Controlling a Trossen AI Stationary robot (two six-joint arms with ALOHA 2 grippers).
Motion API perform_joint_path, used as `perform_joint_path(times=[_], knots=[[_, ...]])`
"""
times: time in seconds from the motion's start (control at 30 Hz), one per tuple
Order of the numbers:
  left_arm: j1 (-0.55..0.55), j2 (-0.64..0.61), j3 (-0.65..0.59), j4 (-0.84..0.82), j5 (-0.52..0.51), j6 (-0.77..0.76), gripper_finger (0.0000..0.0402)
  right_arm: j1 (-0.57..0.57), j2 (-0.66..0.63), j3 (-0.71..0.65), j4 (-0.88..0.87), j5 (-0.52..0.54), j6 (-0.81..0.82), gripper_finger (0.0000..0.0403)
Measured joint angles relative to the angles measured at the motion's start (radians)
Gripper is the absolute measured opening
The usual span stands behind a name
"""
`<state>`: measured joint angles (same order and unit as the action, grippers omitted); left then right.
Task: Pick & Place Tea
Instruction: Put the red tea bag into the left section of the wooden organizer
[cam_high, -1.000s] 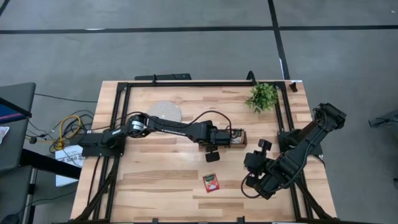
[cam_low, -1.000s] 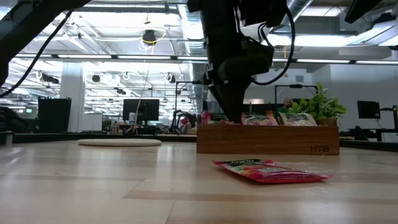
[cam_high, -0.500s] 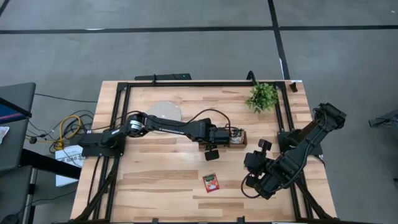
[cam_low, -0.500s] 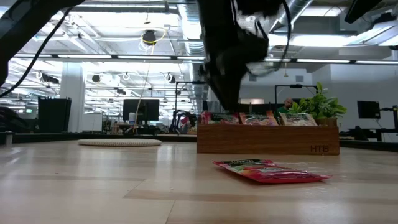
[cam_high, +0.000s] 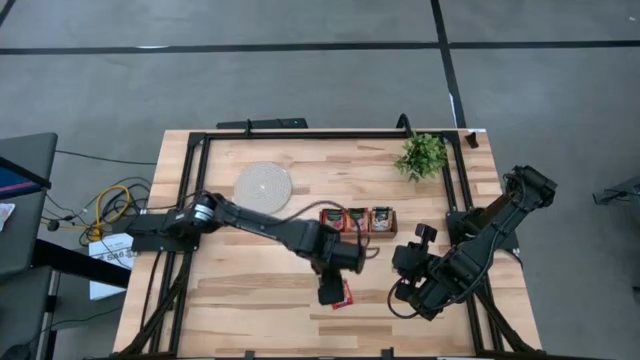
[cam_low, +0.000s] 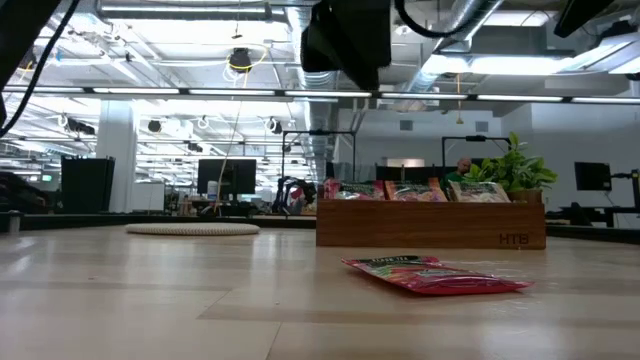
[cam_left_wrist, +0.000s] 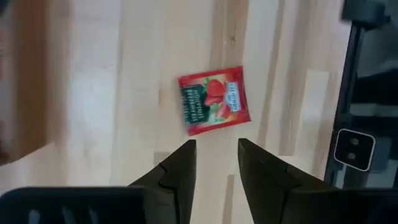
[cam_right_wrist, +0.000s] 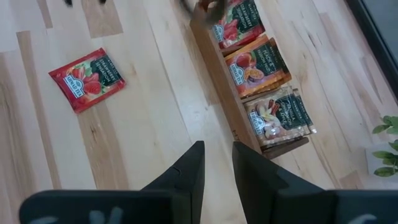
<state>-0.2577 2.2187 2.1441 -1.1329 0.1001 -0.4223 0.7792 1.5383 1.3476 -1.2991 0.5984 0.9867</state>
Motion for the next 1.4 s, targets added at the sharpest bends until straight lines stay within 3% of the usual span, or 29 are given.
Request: perform_joint_path(times=[0.53,0.77,0.9,1.4], knots=[[-0.053,0.185,-0.001,0.063,-0.105,-0.129,0.0110,0.001,0.000,0.000,0.013,-0.021,0.012,0.0075],[-0.058,0.204,-0.001,0.112,-0.107,-0.178,0.0110,0.043,0.000,0.000,-0.064,-0.016,0.109,0.0075],[-0.057,0.204,-0.001,0.117,-0.158,-0.179,0.0110,0.071,0.000,0.000,-0.076,-0.016,0.141,0.0075],[-0.057,0.285,0.006,0.062,-0.130,-0.173,0.0110,0.113,0.000,0.001,-0.086,0.030,0.192,0.0075]])
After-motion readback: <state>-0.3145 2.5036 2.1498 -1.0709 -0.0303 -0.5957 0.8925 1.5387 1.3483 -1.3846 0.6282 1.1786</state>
